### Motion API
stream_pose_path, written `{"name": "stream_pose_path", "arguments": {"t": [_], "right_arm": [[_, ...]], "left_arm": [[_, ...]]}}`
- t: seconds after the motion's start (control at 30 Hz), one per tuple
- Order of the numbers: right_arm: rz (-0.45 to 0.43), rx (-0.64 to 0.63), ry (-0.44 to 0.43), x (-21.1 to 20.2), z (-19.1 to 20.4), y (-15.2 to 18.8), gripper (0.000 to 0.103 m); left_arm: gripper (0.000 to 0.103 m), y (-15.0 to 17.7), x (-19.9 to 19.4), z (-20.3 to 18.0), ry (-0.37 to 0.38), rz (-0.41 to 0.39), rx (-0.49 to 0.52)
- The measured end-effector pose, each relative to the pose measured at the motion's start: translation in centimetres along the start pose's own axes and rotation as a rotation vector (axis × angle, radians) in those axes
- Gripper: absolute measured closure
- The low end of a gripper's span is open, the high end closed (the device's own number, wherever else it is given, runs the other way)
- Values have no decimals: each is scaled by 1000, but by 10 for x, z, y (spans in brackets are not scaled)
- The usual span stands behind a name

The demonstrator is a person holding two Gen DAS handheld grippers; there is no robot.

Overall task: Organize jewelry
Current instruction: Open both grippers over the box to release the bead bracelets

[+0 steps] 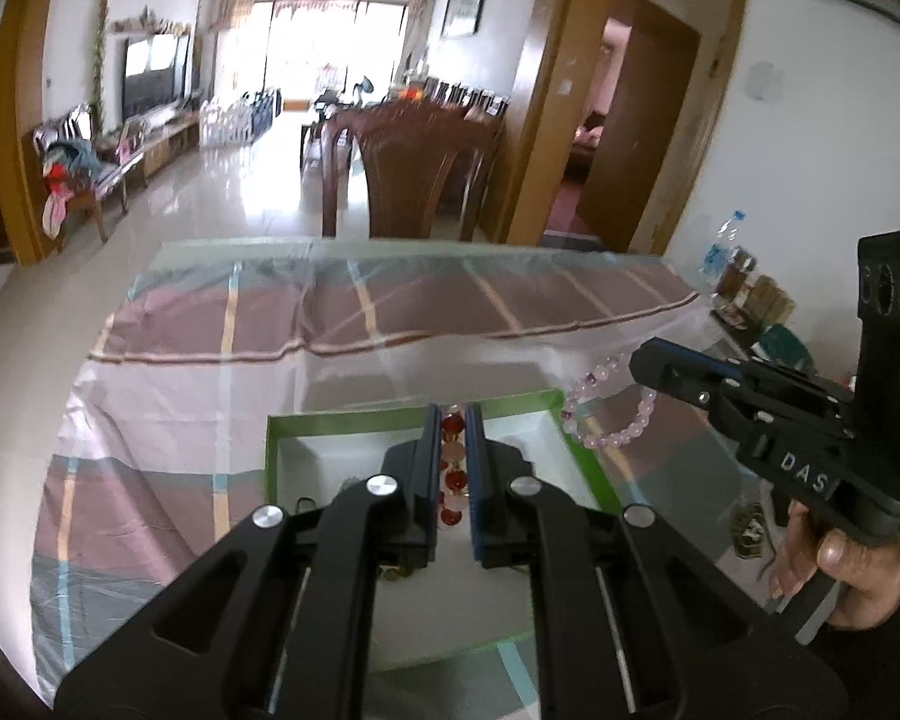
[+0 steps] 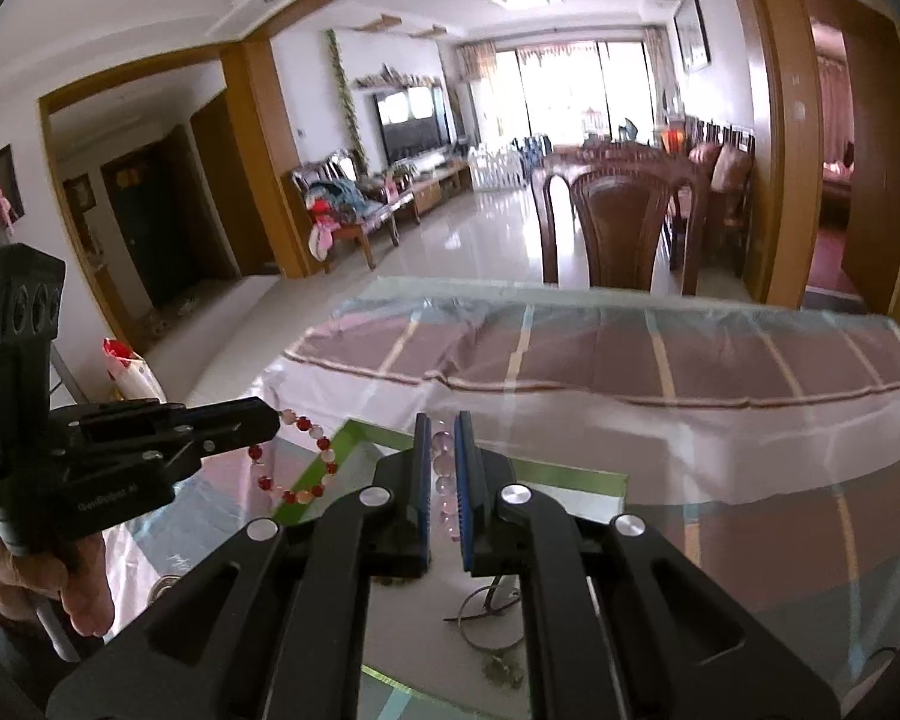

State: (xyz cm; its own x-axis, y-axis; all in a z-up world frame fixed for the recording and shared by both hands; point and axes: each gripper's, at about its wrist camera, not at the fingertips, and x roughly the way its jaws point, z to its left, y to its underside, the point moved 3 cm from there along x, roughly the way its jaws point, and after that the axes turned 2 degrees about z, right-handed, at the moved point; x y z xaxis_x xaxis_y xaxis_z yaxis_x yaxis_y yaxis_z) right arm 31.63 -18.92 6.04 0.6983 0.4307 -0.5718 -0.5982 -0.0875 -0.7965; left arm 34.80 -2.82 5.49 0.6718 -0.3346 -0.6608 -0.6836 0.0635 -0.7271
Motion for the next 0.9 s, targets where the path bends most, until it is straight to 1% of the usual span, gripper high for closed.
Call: {"name": "stream_pose_path", "arguments": {"t": [0.17,0.3,0.43,0.6,0.63,0.67,0.7,0.73,0.77,0.8,0.83,0.87,0.9], "right_arm": [[80,24,-4,52,-10,7,95],[130,38,8,88,-16,16,95],[167,50,17,113,-20,23,95],[202,59,33,130,-23,34,95],[214,64,37,133,-24,37,88],[223,69,35,134,-24,38,65],[222,79,41,132,-26,39,51],[194,92,58,124,-28,38,46],[173,98,52,116,-29,37,46],[136,108,35,100,-29,35,46],[98,120,28,83,-30,33,45],[43,130,23,58,-30,32,42],[-6,128,23,36,-27,32,41]], "left_arm": [[95,5,55,20,-37,69,-29],[95,11,91,35,-49,124,-61],[95,17,114,42,-62,160,-69],[95,19,132,45,-69,190,-68],[91,19,134,46,-75,192,-66],[85,19,135,47,-83,186,-61],[56,19,133,47,-94,175,-62],[43,19,128,50,-125,155,-68],[23,19,119,52,-145,119,-75],[13,18,107,53,-147,76,-82],[11,18,87,55,-143,22,-93],[10,18,72,56,-139,-8,-103],[8,20,48,56,-135,-45,-114]]}}
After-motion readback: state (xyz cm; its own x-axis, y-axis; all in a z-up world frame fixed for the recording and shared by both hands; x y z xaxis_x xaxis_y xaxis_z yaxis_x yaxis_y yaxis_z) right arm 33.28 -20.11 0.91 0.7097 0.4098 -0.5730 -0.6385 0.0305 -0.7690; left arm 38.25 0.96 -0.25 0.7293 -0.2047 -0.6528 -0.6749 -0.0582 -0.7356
